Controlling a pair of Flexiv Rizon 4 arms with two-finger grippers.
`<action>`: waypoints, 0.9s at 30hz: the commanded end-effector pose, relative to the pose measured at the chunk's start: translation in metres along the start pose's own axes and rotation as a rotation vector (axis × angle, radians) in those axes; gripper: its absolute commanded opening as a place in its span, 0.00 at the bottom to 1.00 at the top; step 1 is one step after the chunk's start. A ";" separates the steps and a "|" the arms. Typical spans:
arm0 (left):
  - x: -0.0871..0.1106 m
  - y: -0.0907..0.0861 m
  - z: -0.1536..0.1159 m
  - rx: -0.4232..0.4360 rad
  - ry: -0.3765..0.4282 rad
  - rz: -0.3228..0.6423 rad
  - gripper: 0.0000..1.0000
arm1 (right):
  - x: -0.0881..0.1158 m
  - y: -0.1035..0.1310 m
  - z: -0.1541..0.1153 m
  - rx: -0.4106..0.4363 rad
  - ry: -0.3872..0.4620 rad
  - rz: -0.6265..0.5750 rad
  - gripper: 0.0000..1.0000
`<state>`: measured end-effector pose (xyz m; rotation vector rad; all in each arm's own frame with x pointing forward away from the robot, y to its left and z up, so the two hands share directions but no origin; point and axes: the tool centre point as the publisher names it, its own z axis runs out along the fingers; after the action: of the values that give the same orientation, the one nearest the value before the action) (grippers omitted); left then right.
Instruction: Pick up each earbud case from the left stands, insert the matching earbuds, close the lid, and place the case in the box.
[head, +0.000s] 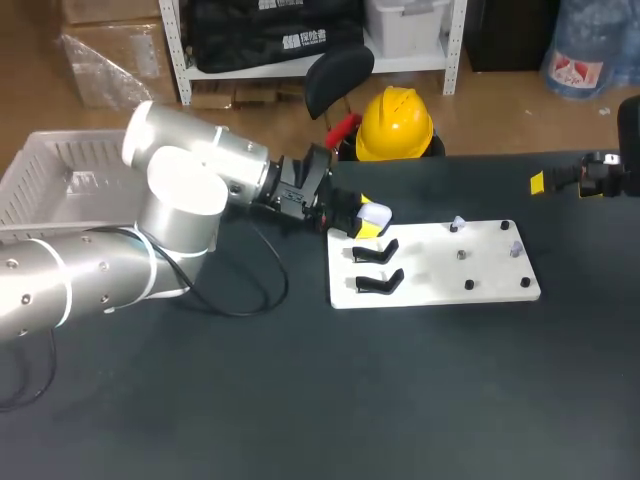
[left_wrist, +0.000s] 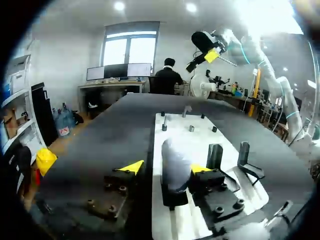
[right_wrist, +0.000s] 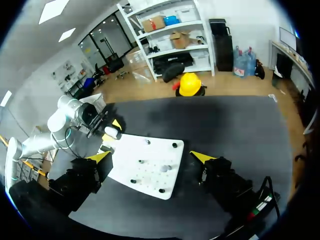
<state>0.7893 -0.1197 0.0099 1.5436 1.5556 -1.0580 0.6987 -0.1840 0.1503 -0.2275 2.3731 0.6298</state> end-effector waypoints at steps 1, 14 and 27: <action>0.001 0.003 0.001 0.007 0.002 0.002 0.36 | 0.000 -0.001 0.001 -0.003 0.000 -0.001 1.00; 0.002 -0.002 0.001 0.022 0.003 0.005 0.00 | 0.000 -0.001 0.001 -0.003 0.000 -0.001 1.00; 0.000 -0.007 -0.001 0.027 -0.006 0.010 0.00 | 0.000 -0.001 0.001 -0.003 0.000 -0.001 1.00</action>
<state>0.7828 -0.1191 0.0108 1.5618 1.5374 -1.0802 0.6987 -0.1840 0.1503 -0.2275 2.3731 0.6298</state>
